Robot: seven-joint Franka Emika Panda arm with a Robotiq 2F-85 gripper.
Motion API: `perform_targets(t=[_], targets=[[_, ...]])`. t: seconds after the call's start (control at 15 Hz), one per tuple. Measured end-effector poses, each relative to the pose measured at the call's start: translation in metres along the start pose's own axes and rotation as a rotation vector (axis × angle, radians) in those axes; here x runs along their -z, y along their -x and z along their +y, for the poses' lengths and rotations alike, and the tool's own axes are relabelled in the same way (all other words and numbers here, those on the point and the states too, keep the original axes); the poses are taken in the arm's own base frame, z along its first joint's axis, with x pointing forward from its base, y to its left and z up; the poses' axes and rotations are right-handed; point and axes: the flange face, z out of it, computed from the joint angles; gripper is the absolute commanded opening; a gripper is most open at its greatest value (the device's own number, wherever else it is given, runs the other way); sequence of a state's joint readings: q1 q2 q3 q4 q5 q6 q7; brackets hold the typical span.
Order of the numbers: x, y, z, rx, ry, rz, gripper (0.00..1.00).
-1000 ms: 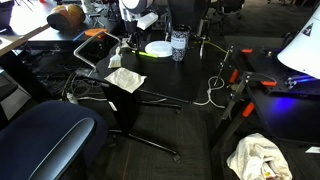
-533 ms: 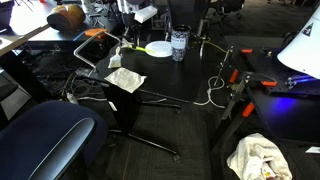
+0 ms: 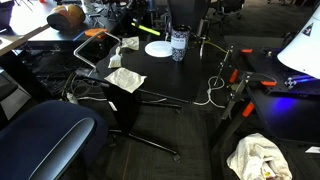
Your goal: Remove the marker from the cup and put it on the table, then move the cup to the right and put the marker in the cup
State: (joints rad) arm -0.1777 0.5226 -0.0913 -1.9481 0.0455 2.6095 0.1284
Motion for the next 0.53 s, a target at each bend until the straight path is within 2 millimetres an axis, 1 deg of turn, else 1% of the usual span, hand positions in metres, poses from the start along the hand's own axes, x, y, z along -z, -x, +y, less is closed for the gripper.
perform_targets(t=[0.13, 0.27, 0.53], targets=[[0.027, 0.017, 0.002, -0.013, -0.004, 0.013, 0.04], [0.049, 0.033, 0.002, -0.009, -0.010, 0.020, 0.04], [0.084, 0.064, -0.009, 0.037, -0.017, 0.036, 0.04]])
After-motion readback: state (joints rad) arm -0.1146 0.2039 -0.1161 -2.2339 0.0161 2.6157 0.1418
